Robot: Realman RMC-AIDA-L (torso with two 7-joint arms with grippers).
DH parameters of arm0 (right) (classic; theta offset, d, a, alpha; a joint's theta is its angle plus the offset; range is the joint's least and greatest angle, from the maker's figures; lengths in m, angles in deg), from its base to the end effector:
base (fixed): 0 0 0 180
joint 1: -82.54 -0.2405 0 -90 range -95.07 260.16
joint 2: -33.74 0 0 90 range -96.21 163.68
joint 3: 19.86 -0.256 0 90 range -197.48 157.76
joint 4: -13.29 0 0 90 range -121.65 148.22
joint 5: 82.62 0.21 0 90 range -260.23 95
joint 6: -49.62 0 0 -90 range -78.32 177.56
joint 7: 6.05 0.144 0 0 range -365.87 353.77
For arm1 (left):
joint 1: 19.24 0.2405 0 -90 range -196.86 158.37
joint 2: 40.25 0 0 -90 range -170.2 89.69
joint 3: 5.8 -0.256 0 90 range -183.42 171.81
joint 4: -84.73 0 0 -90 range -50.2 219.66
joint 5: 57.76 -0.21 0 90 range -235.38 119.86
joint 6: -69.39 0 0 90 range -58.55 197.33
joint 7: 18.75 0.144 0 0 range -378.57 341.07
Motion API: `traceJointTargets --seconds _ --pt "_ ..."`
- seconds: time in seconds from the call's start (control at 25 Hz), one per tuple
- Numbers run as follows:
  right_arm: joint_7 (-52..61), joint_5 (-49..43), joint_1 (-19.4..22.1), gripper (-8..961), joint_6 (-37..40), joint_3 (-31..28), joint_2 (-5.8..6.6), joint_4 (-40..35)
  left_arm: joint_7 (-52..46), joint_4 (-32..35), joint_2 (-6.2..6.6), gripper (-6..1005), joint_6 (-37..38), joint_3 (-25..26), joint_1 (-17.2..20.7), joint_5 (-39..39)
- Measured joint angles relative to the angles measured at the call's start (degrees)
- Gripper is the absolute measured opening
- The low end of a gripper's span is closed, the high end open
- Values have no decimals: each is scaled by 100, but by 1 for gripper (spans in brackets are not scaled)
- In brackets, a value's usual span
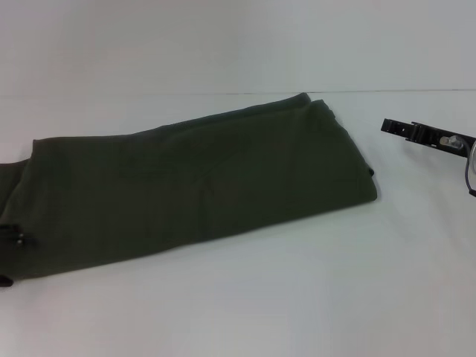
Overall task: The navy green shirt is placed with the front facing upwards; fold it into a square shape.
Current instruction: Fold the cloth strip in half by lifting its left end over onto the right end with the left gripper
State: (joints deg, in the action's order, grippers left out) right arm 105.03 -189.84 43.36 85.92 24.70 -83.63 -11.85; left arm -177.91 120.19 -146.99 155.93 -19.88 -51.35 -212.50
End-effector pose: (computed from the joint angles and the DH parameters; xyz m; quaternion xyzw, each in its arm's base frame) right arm 0.3079 0.4305 0.0046 -0.7174 0.5368 0.2079 0.3923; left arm -0.3803 0.3149 0.0989 -0.5103 -0.8348 -0.1260 0.1636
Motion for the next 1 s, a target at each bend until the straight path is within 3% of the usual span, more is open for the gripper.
traceJointTargets --seconds 0.56,1.0 --pt "-6 0 17 772 0 0 -5 0 -10 -135 -4 829 -159 -21 -79 51" --pt "-1 0 17 773 0 0 -5 -4 -3 -185 3 546 -208 10 -109 65"
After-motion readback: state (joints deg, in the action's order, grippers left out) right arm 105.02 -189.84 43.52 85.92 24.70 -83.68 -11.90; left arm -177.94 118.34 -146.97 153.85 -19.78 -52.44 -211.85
